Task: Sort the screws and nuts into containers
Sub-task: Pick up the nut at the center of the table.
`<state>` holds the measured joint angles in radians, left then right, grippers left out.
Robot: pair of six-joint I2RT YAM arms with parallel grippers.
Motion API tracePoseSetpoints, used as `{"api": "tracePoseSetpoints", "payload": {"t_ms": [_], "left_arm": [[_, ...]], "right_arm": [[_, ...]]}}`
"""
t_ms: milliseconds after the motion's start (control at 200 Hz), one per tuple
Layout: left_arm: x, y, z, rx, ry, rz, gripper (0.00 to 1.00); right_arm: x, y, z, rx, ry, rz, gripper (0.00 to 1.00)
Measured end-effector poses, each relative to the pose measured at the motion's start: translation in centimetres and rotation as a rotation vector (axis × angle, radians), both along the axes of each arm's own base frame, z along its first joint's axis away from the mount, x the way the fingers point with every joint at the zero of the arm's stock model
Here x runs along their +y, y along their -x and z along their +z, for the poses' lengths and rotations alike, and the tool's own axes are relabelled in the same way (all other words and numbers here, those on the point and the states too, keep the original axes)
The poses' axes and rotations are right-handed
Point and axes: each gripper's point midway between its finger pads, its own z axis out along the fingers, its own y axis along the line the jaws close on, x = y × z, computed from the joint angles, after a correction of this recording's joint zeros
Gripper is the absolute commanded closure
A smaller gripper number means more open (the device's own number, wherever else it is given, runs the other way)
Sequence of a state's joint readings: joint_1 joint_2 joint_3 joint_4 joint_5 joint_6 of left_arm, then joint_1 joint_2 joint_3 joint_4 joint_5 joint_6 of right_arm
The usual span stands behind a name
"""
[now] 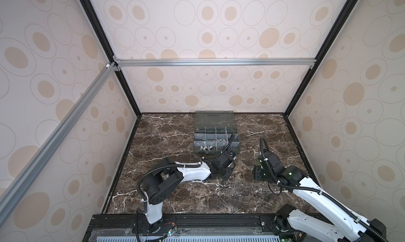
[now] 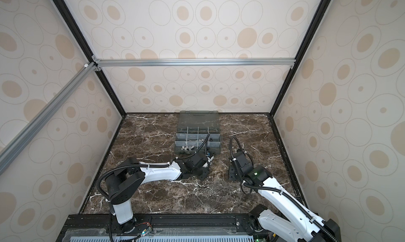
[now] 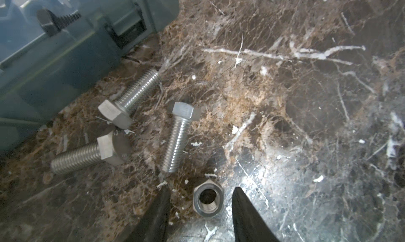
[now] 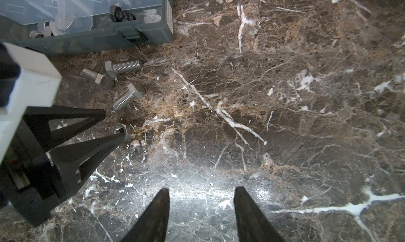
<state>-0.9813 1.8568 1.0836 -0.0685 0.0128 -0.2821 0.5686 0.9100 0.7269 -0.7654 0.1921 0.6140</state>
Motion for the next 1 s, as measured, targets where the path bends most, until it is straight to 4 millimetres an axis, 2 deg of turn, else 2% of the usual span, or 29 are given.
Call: {"api": "tracePoseSetpoints", "payload": {"t_ms": [530,680,995], "left_arm": [[0.1,0.1,-1.6,0.008,-0.074,-0.036,0.56],[0.1,0.2,-1.7,0.009,-0.077,-0.038,0.59],[0.0,0.3,-1.8,0.012,-0.078,-0.04,0.74]], "right_arm": [[-0.6,0.5,0.5,-0.012,0.0,-0.013,0.49],[-0.8,0.6,0.6,-0.016,0.004,-0.017,0.49],[-1.1,0.9,0.6,-0.015,0.016,-0.022,0.49]]}}
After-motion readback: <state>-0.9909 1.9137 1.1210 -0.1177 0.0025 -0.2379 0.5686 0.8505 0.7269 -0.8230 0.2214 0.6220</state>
